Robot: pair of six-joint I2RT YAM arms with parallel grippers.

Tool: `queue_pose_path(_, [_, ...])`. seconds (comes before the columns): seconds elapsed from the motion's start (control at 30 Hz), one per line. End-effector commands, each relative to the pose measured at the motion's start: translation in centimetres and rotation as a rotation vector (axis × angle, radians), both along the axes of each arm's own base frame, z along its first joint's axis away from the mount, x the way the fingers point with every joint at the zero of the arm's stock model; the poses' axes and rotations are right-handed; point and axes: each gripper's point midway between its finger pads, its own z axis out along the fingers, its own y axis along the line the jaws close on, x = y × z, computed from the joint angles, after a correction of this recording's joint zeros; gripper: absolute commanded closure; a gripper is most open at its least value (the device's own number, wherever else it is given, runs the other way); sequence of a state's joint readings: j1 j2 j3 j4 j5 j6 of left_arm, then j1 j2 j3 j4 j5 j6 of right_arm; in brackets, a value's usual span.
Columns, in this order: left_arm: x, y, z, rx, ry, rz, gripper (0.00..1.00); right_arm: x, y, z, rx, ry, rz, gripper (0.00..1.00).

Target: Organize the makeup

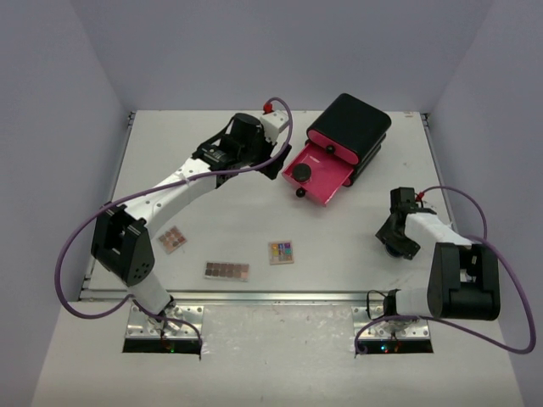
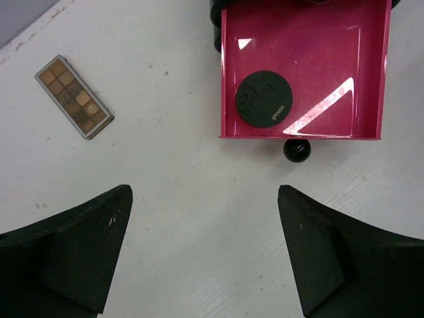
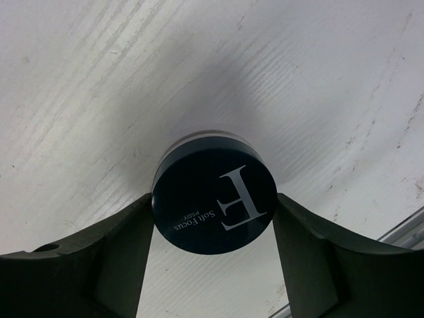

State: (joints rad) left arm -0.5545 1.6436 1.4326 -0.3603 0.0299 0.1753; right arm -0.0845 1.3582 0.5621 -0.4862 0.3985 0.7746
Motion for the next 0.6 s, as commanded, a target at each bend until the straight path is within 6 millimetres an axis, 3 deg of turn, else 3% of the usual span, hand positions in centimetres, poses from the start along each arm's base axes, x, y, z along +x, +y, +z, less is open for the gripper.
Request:
queue_pose_path(0.0, [0.5, 0.1, 4.2, -0.064, -0.099, -0.002, 0.11, -0.8, -1.1, 0.0, -0.056, 0.009, -0.023, 0.39])
queue_pose_path(0.07, [0.5, 0.1, 4.1, -0.062, -0.098, -0.004, 0.11, -0.6, -1.3, 0.2, -0.069, -0.008, -0.001, 0.49])
queue_pose_path(0.3, [1.1, 0.4, 4.0, -0.047, -0.109, 0.013, 0.10, 0.2, -1.3, 1.2, -0.081, -0.052, 0.068, 0.49])
queue_pose_path(0.47, [1.8, 0.8, 3.2, -0.028, -0.101, 0.031, 0.10, 1.9, -0.9, 3.3, -0.117, -0.107, 0.171, 0.52])
queue_pose_path(0.57, [2.3, 1.0, 2.9, -0.023, -0.098, 0.041, 0.10, 3.9, 0.7, 5.4, -0.130, -0.179, 0.273, 0.51])
